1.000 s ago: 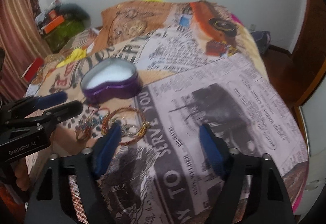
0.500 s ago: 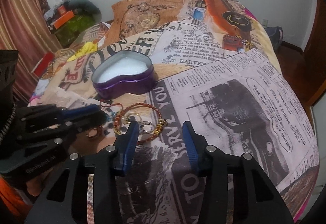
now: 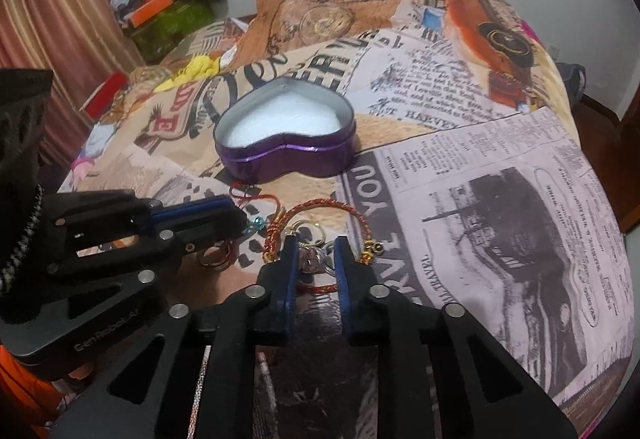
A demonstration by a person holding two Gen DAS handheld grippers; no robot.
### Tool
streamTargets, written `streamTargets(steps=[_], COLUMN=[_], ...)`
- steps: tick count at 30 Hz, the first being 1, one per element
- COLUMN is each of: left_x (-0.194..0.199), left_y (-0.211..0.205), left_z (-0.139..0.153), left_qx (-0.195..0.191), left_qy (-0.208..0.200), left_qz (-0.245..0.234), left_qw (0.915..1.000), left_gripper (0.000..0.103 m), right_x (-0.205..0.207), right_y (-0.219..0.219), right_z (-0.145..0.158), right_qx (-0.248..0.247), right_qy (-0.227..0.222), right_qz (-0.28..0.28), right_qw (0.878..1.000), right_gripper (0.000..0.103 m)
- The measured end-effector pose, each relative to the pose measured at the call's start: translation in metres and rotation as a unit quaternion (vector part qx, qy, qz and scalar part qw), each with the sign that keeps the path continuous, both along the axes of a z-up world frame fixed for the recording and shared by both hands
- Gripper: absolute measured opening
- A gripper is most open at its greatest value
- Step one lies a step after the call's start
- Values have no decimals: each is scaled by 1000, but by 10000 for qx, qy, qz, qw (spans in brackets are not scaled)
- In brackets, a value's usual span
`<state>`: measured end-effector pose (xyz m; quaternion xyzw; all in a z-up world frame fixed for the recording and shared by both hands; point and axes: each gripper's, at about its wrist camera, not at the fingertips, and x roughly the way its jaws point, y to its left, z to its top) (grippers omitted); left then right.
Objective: Organize jewelry
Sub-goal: 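Grasp the blue-beaded bracelet with the left tool while the right tool grasps a red-stone ring, then lower both held pieces into the purple heart tin and open both tools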
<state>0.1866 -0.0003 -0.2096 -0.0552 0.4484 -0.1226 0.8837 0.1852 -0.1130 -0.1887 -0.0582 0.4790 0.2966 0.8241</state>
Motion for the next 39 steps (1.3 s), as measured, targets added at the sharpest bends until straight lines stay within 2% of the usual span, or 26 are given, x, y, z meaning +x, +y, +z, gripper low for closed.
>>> streamTargets(steps=[4,11,16,25,33,39], left_x=[-1,-4,-8,-22,-21,-14], left_y=[1,6,10,14,18,21], left_z=[2,13,31,75,94,106], left_qx=[-7,11,-21,74,83,139], left_qy=[-40,-210,-401,-1020,-1255,-1442], left_qz=[35,173,247,365,467,476], left_qw=[10000,9996,9989,9941,9910,9883], left_gripper=[5,5,5,5,5,5], right_x=[-4,-4,-11,-14,-14,-8], right_y=[2,-7,-11,-22,-18,-13], right_z=[2,15,35,61,85,92], right_qx=[-14,202,249,431,572,603], right_qy=[-69,-171,-433,-716,-1073,-1211], right_qz=[66,-157,-238,-454,-534,-541], right_qw=[10000,9995,9985,9955,9911,9893], right_gripper=[12,12,12,12,12,12])
